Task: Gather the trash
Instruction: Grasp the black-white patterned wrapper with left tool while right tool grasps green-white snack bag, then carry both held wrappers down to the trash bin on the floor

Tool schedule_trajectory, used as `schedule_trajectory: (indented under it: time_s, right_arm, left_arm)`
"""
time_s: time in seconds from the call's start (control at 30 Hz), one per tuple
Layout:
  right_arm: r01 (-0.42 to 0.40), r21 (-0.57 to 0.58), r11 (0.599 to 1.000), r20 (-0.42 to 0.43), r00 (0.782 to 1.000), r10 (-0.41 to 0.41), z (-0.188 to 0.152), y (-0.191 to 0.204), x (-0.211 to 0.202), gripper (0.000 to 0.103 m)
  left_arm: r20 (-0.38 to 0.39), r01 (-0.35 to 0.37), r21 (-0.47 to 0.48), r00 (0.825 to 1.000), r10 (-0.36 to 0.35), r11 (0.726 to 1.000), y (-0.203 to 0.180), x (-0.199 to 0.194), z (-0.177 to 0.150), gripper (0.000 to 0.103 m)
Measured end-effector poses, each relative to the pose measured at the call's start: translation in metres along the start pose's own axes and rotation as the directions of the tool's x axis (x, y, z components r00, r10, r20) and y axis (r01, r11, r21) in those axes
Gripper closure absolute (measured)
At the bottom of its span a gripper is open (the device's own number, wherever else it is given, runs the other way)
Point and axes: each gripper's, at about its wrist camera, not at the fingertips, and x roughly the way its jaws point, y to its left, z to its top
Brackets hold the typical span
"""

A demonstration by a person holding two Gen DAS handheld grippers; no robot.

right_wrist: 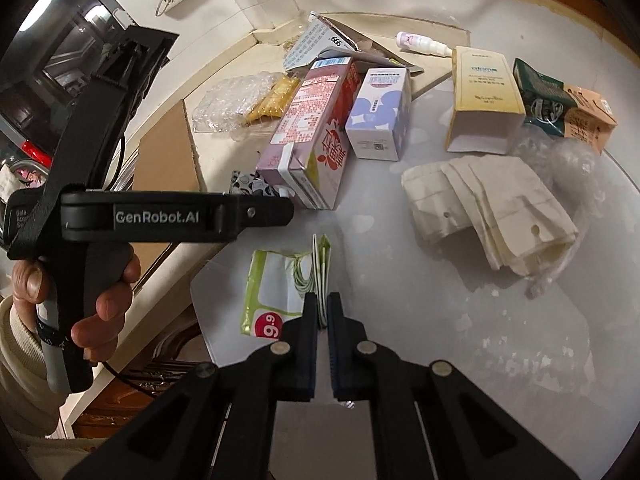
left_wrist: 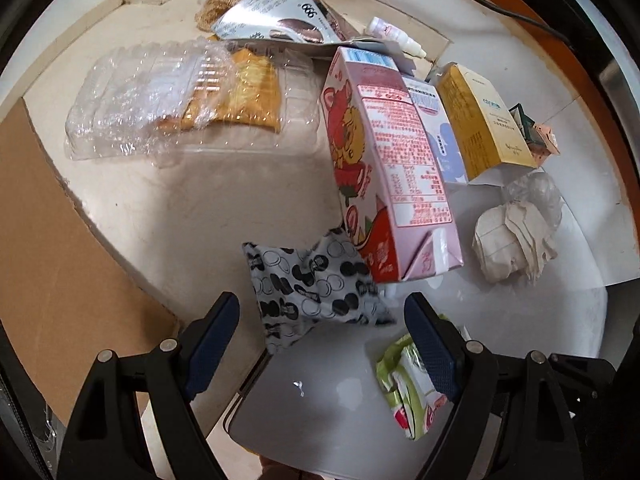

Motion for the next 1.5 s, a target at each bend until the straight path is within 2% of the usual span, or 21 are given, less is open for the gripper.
schedule_trajectory:
  time_s: [0.03,0.2,0.3,0.43,0.67,1.0,1.33,1.5]
  right_arm:
    - [0.000,0.002,1.000,0.000,1.000,0.000,-0.001,0.000,0.000,0.099]
    - [-0.001,0.004,1.000,-0.003,1.000,0.001,-0.002,-0.001,0.002,0.099]
    - [-0.002,0.000,1.000,-0.002,1.000,0.002,-0.003,0.001,0.002,0.099]
    - [-0.008,-0.005,1.000,-0.008,1.000,0.008,-0.005,0.003,0.000,0.099]
    - [-0.009,-0.009,1.000,0.018,1.000,0.010,-0.009,0.010,-0.011,0.099]
    - [0.000,-0.011,1.000,0.074,0.997,0.001,-0.030,0.035,-0.040,0.099]
    - [0.026,-0.005,1.000,0.106,0.994,-0.025,-0.089,0.085,-0.069,0.099]
    - [0.031,0.012,0.999,0.112,0.993,-0.033,-0.127,0.110,-0.077,0.099]
  left_arm:
    - [0.001,-0.003,0.004,1.000,0.003,1.000,-0.003,0.002,0.003,0.039]
    - [0.036,-0.010,0.019,0.999,0.010,1.000,-0.014,0.002,0.002,0.052]
    - [0.057,0.009,0.019,0.998,-0.010,1.000,-0.012,-0.004,-0.005,0.061]
    - [0.067,-0.001,0.010,0.998,0.000,1.000,-0.011,-0.007,-0.011,0.066]
    - [0.075,-0.002,0.012,0.997,0.001,1.000,-0.006,-0.028,-0.034,0.067]
    - [0.106,0.021,0.038,0.994,-0.024,0.999,-0.007,-0.086,-0.098,0.068]
    - [0.126,0.040,0.109,0.991,-0.054,0.993,-0.006,-0.138,-0.179,0.068]
    - [0.123,0.050,0.130,0.990,-0.066,0.990,0.003,-0.148,-0.212,0.068]
